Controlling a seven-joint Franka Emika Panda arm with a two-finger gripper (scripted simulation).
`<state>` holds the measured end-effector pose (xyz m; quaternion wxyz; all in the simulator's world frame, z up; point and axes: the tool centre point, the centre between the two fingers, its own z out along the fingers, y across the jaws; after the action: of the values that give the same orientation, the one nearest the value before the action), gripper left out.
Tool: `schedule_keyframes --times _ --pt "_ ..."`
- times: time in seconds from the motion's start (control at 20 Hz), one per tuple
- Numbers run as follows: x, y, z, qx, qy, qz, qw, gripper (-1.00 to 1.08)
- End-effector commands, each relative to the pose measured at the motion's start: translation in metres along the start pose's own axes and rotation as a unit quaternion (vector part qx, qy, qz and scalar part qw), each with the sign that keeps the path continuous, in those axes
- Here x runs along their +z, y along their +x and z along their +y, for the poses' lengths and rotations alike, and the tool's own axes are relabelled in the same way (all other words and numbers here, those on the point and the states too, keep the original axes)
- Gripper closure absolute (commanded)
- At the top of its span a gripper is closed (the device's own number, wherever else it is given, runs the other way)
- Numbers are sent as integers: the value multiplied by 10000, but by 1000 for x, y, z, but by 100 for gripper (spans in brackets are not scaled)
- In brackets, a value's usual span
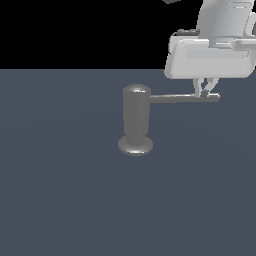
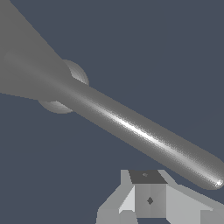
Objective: Turn on the faucet by rotating a designated handle.
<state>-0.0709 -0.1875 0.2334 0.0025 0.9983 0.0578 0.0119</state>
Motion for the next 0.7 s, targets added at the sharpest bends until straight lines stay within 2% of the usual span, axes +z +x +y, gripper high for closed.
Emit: schedule_keyframes --times 0.0,0.65 --pt "6 7 4 -13 5 -42 10000 108" --pt "10 35 32 34 17 -76 10000 108"
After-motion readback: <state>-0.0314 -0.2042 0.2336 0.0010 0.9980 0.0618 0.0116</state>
